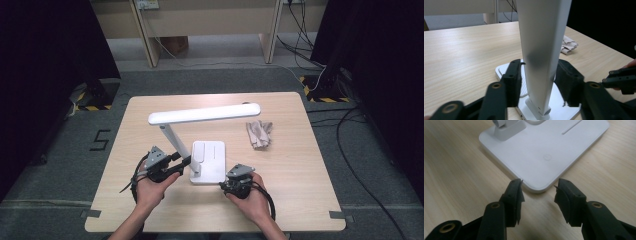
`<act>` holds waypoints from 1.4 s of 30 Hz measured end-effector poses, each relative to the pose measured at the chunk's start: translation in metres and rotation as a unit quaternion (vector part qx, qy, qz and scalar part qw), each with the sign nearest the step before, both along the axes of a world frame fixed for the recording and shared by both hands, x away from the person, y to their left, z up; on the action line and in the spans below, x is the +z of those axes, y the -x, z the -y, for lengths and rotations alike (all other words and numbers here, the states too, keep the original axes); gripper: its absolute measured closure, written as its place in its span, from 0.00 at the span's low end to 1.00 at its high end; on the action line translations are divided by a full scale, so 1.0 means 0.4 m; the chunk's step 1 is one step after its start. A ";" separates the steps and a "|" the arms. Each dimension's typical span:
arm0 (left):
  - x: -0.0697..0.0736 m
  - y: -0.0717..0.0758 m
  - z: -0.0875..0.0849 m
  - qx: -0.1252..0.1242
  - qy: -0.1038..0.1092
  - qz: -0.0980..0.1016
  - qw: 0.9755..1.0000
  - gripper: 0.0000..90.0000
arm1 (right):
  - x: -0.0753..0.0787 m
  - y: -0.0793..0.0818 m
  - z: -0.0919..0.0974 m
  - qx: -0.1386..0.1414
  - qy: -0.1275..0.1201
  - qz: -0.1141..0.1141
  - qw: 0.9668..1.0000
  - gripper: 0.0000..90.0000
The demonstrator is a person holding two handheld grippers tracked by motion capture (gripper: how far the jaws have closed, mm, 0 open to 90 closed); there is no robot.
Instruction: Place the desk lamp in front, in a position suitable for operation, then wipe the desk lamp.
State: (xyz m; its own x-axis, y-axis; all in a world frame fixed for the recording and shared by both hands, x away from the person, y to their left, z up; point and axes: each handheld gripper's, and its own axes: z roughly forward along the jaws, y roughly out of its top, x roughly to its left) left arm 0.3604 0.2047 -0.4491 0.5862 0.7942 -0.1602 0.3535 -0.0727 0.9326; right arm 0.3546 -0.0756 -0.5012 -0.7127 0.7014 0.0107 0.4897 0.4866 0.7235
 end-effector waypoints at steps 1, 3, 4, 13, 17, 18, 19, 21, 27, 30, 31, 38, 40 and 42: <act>0.000 0.000 0.000 0.000 0.000 0.000 1.000 0.55 | 0.000 0.000 0.000 0.000 0.000 0.000 1.000 0.60; 0.000 0.017 -0.012 -0.001 -0.003 0.017 1.000 0.51 | 0.016 0.001 0.031 -0.016 -0.013 0.007 1.000 0.59; -0.002 0.025 -0.014 -0.003 -0.002 0.020 1.000 0.50 | 0.021 0.000 0.042 -0.022 -0.019 0.009 1.000 0.59; -0.011 0.062 -0.048 0.011 -0.005 0.023 1.000 0.48 | 0.028 -0.008 0.119 -0.071 -0.039 0.015 0.997 0.58; -0.021 0.064 -0.053 0.009 -0.004 0.015 1.000 0.48 | 0.030 -0.015 0.146 -0.092 -0.049 0.020 0.994 0.58; -0.024 0.062 -0.051 0.008 -0.004 0.016 1.000 0.48 | 0.030 -0.015 0.149 -0.096 -0.050 0.019 0.994 0.57; -0.024 0.062 -0.051 0.008 -0.004 0.016 1.000 0.48 | 0.029 -0.018 0.155 -0.099 -0.050 0.021 0.994 0.57; -0.028 0.059 -0.048 0.007 -0.002 0.015 1.000 0.48 | 0.028 -0.020 0.160 -0.101 -0.050 0.022 0.993 0.57; -0.039 0.049 -0.042 0.003 0.002 0.011 1.000 0.48 | 0.024 -0.027 0.178 -0.119 -0.052 0.020 0.991 0.57; -0.058 0.040 -0.039 0.002 0.009 0.008 1.000 0.49 | 0.022 -0.029 0.188 -0.128 -0.050 0.019 0.990 0.58; -0.058 0.040 -0.039 0.002 0.009 0.008 1.000 0.49 | 0.022 -0.029 0.188 -0.128 -0.050 0.019 0.990 0.58; -0.076 0.046 -0.035 -0.001 0.008 0.005 1.000 0.49 | 0.029 -0.035 0.211 -0.149 -0.052 0.027 0.987 0.59; -0.078 0.049 -0.034 0.000 0.010 0.006 1.000 0.49 | 0.032 -0.038 0.216 -0.155 -0.053 0.029 0.986 0.59; -0.079 0.049 -0.034 -0.001 0.008 0.006 1.000 0.49 | 0.035 -0.043 0.223 -0.159 -0.052 0.032 0.985 0.59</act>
